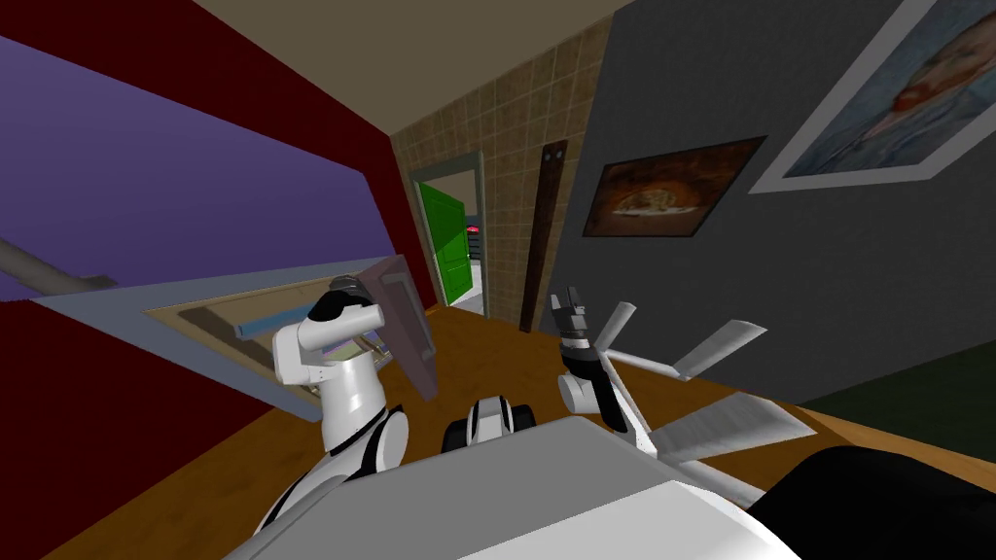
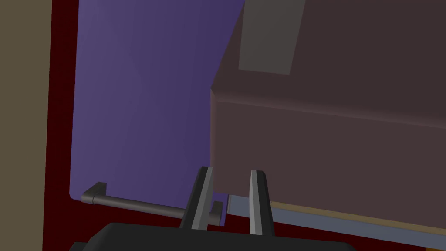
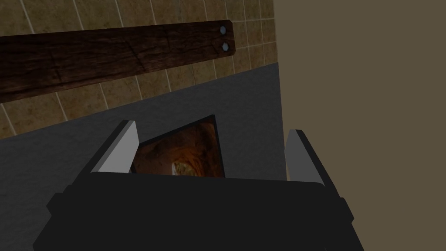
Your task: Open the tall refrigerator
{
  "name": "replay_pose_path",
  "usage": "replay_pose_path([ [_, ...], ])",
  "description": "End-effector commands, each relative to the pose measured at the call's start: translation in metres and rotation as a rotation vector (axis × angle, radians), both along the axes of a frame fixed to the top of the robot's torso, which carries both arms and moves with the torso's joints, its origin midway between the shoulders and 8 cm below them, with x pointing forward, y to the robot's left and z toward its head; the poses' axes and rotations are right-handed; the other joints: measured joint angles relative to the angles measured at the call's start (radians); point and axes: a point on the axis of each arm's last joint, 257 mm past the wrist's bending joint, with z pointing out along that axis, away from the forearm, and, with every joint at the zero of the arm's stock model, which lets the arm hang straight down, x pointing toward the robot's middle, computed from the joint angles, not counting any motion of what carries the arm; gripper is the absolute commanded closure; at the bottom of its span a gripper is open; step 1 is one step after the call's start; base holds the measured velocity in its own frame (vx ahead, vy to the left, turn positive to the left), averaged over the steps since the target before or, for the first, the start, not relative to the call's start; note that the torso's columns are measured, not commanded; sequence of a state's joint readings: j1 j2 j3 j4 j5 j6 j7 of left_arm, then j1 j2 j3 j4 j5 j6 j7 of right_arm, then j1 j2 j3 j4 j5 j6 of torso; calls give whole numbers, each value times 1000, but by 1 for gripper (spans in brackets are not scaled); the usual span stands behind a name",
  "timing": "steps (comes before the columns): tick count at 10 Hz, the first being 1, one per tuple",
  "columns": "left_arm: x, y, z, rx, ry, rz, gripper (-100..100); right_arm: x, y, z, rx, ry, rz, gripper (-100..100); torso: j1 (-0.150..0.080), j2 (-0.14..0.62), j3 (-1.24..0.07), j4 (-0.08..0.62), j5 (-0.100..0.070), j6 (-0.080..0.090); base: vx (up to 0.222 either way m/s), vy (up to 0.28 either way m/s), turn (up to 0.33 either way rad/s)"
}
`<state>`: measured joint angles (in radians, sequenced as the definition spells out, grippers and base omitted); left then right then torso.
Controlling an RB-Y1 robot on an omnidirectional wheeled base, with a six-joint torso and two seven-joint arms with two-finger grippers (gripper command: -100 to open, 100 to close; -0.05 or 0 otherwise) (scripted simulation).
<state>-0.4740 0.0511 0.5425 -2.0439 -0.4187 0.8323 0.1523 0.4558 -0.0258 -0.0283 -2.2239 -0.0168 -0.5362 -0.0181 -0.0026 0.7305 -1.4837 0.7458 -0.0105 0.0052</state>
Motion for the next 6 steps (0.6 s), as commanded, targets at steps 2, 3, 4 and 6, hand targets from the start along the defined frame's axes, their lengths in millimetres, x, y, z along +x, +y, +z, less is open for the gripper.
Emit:
replay_pose_path([
  [2, -16, 13, 24, 31, -50, 53, 100, 0, 0, 0, 0, 0, 0, 0, -3, -2, -1, 0, -2, 1, 150, -207, 0],
  [3, -30, 23, 27, 35, -55, 92, 100, 0, 0, 0, 0, 0, 0, 0, -1, 0, 0, -1, -1, 1, 185, -184, -3],
  [4, -30, 23, 27, 35, -55, 92, 100, 0, 0, 0, 0, 0, 0, 0, 2, 0, 0, -1, 0, -1, 168, -193, 11],
  [6, -44, 34, 29, 39, -60, 131, 100, 0, 0, 0, 0, 0, 0, 0, 1, -1, 0, -3, 2, -2, 196, -210, 3],
])
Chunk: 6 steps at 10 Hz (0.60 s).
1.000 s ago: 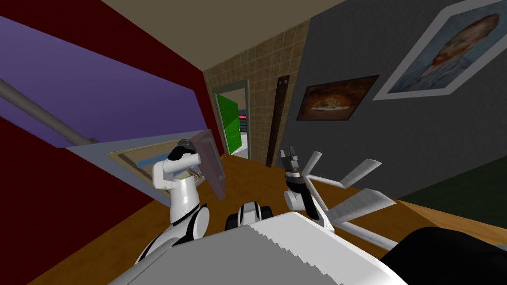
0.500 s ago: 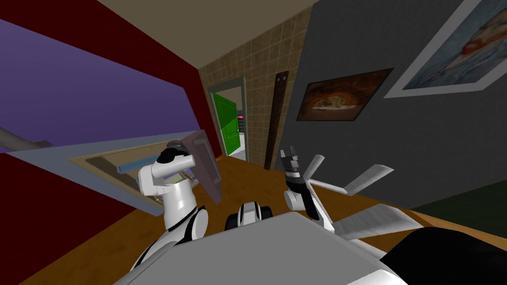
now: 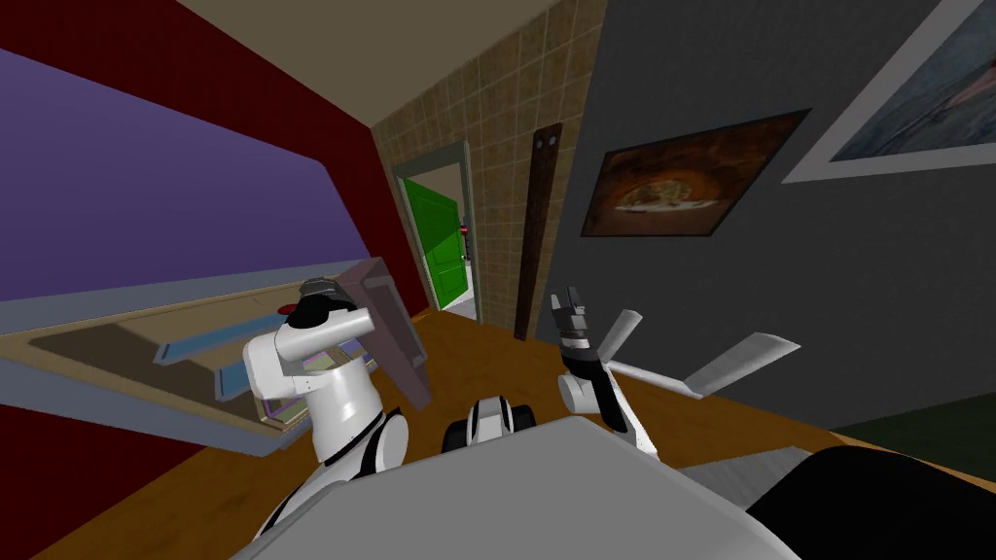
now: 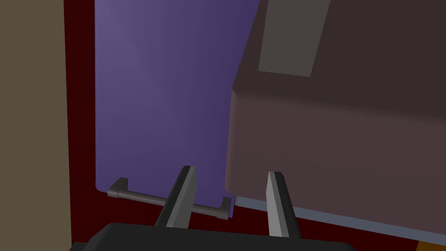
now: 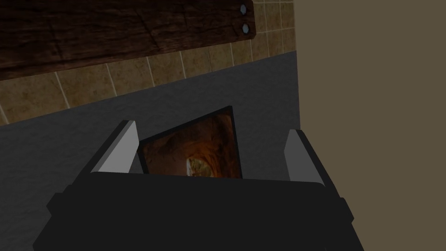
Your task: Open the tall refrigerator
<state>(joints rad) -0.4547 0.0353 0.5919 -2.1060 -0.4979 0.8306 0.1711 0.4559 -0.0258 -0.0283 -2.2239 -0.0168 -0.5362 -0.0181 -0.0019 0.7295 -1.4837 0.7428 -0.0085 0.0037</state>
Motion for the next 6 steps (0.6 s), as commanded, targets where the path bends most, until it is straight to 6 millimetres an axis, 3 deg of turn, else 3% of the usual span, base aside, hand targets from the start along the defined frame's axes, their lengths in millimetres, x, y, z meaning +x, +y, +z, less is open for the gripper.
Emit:
replay_pose_path([
  [1, -21, 13, 24, 28, -40, 56, 100, 0, 0, 0, 0, 0, 0, 0, 3, 3, 1, 1, 0, 0, 175, -205, -15],
  [4, -36, 22, 26, 32, -45, 96, 100, 0, 0, 0, 0, 0, 0, 0, -2, 9, 6, 2, 0, -3, 144, -200, 8],
  [5, -32, 23, 10, 8, -14, 92, 100, 0, 0, 0, 0, 0, 0, 0, -3, 12, 8, 4, -3, -2, 48, -78, 5],
  [6, -46, 33, 7, 2, -7, 133, 100, 0, 0, 0, 0, 0, 0, 0, 2, 18, 11, 5, 0, -3, 170, -120, -41],
])
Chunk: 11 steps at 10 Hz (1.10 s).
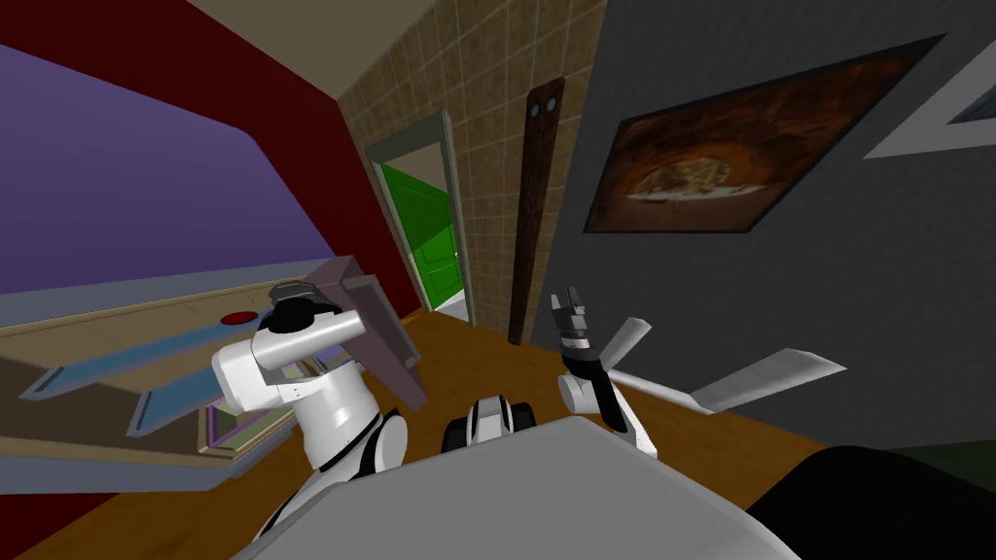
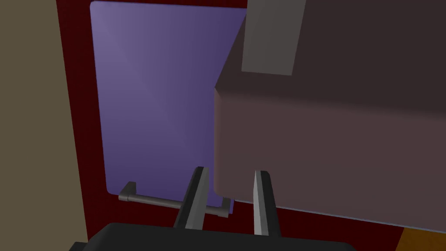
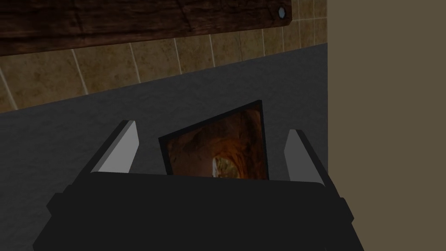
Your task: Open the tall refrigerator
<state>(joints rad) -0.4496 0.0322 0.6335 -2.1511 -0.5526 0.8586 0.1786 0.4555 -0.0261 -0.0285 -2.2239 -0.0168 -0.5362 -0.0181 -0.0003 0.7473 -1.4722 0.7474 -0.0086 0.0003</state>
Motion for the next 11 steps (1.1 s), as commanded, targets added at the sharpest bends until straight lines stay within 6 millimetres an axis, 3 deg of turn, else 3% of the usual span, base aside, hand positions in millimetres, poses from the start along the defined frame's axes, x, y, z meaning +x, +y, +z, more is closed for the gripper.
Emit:
replay_pose_path([
  [1, -30, 18, 6, 8, -11, 80, 100, 0, 0, 0, 0, 0, 0, 0, -3, -5, -2, -2, 1, -2, 260, -158, 4],
  [2, -30, 18, 6, 8, -11, 80, 100, 0, 0, 0, 0, 0, 0, 0, -6, -9, -5, -4, 0, -1, 221, -145, 41],
  [5, -61, 33, 11, 15, -21, 161, 100, 0, 0, 0, 0, 0, 0, 0, 0, -12, -9, -4, -2, 2, 224, -134, -23],
  [6, -61, 33, 11, 15, -21, 161, 100, 0, 0, 0, 0, 0, 0, 0, 5, -12, -9, -3, 0, 1, 204, -109, -5],
  [9, -94, 47, 16, 23, -31, 243, 100, 0, 0, 0, 0, 0, 0, 0, 4, -12, -9, -4, 0, 1, 212, -141, -7],
  [10, -94, 47, 16, 23, -31, 243, 100, 0, 0, 0, 0, 0, 0, 0, 4, -15, -11, -4, 0, 1, 210, -113, 1],
  [11, -111, 52, 18, 26, -35, 284, 100, 0, 0, 0, 0, 0, 0, 0, 4, -12, -9, -5, 0, 1, 230, -123, -30],
])
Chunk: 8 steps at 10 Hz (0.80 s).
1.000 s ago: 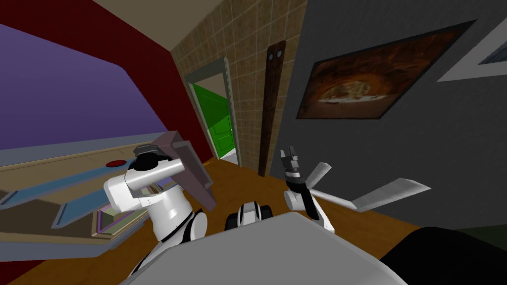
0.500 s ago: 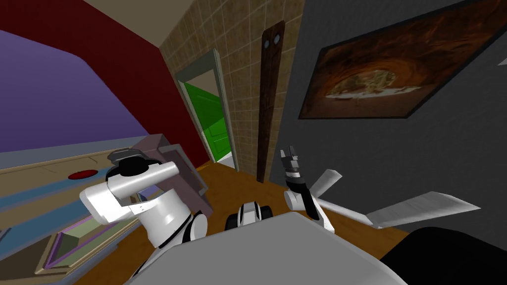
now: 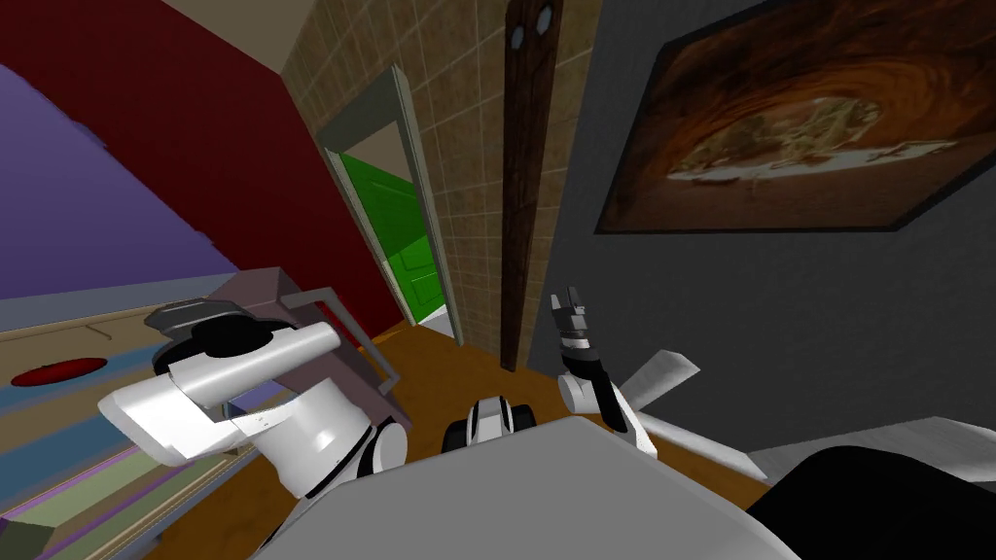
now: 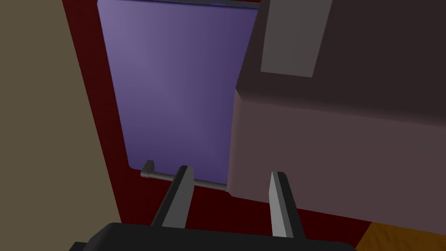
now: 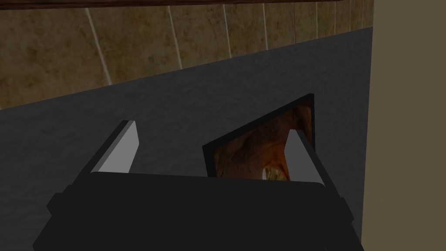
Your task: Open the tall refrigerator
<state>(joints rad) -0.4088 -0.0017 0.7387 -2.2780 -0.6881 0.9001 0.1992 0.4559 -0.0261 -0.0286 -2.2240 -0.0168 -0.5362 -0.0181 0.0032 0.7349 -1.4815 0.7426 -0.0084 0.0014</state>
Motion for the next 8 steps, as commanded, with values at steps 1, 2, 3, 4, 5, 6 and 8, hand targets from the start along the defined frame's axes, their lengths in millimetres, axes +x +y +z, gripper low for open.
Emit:
replay_pose_path([
  [1, -38, 11, 21, 39, -33, 87, 100, 0, 0, 0, 0, 0, 0, 0, 1, -1, -1, 1, -1, -1, 237, -150, -22],
  [2, -38, 11, 21, 39, -33, 87, 100, 0, 0, 0, 0, 0, 0, 0, 1, 0, 0, 0, 0, -1, 244, -132, 8],
  [3, -55, 16, 23, 43, -36, 129, 100, 0, 0, 0, 0, 0, 0, 0, -1, 1, 1, 1, -1, -1, 313, -139, -13],
  [4, -55, 16, 23, 43, -36, 129, 100, 0, 0, 0, 0, 0, 0, 0, -3, -1, -1, 0, -2, -1, 234, -94, 12],
  [5, -73, 20, 25, 47, -40, 171, 100, 0, 0, 0, 0, 0, 0, 0, -2, 4, 2, 0, -1, 0, 223, -134, 37],
  [6, -68, 22, 10, 18, -14, 160, 100, 0, 0, 0, 0, 0, 0, 0, -9, 2, 1, -1, -3, 5, 98, -73, 78],
  [8, -76, 22, 18, 4, -3, 189, -100, 0, 0, 0, 0, 0, 0, 0, -8, 6, 5, -2, 1, 5, -13, 33, -53],
])
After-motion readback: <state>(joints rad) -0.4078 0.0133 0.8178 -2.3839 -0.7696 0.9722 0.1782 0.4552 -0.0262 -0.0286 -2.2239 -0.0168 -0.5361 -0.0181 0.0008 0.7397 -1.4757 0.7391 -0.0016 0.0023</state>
